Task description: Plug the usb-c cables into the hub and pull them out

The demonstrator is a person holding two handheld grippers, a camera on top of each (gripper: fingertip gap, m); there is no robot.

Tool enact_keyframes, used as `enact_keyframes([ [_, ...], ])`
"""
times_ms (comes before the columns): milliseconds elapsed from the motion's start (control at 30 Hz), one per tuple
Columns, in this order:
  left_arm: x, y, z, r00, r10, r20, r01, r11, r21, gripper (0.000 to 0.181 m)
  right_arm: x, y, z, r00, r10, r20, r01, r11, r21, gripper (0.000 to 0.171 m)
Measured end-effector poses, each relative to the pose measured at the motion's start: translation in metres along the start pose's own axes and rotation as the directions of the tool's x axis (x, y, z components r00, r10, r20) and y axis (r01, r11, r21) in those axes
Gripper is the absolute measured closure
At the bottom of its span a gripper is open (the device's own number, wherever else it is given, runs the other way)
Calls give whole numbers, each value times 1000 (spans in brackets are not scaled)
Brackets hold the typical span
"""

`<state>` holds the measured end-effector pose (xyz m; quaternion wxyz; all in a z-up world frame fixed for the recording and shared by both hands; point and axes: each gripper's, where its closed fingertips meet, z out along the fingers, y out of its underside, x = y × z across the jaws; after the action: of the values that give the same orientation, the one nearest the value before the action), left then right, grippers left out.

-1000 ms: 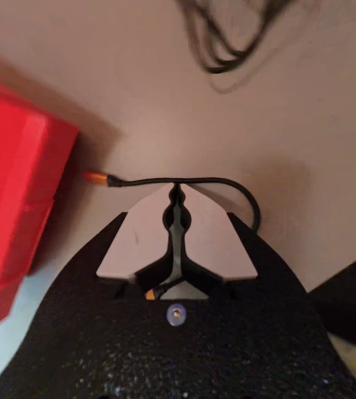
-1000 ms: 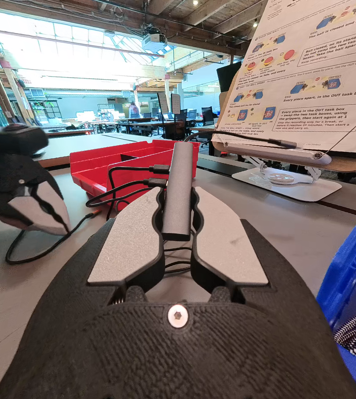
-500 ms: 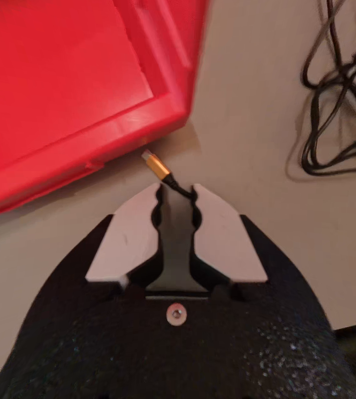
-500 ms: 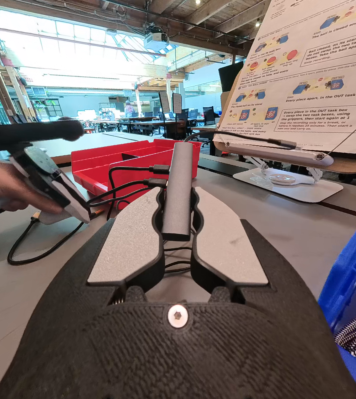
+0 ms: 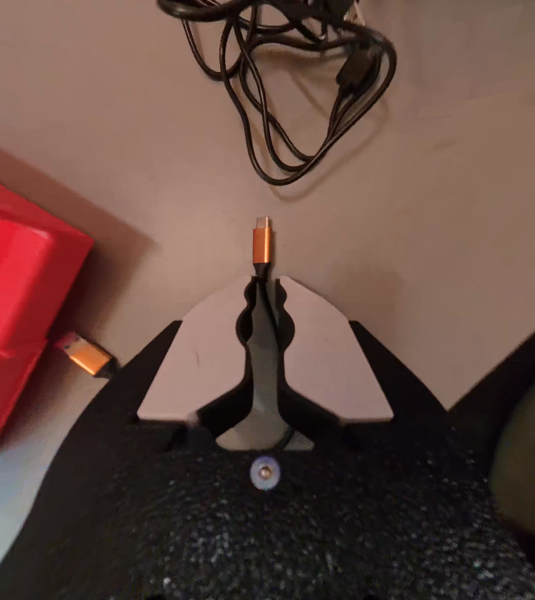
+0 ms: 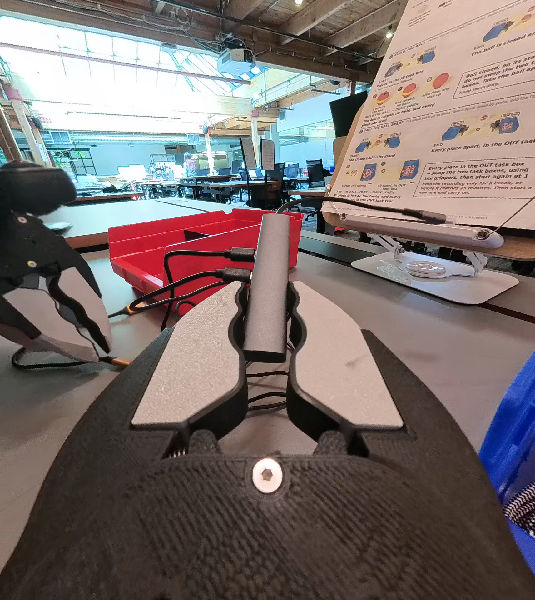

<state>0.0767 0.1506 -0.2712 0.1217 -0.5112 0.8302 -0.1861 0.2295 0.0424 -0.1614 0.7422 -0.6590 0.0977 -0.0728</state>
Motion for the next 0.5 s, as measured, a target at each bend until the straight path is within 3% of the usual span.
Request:
enact_keyframes([
  [33,0,0,-2,998,-51,-42,51,999,13,170,0,0,0,1000,-1,1,1,1000,0,148],
  [233,-5,-1,-5,938,-259,-231,271,962,24,168,-2,1,1,1000,-9,8,9,1000,-8,147],
  [500,3,4,8,937,-259,-234,250,966,-68,172,-4,2,2,1000,-8,26,8,1000,-19,147],
])
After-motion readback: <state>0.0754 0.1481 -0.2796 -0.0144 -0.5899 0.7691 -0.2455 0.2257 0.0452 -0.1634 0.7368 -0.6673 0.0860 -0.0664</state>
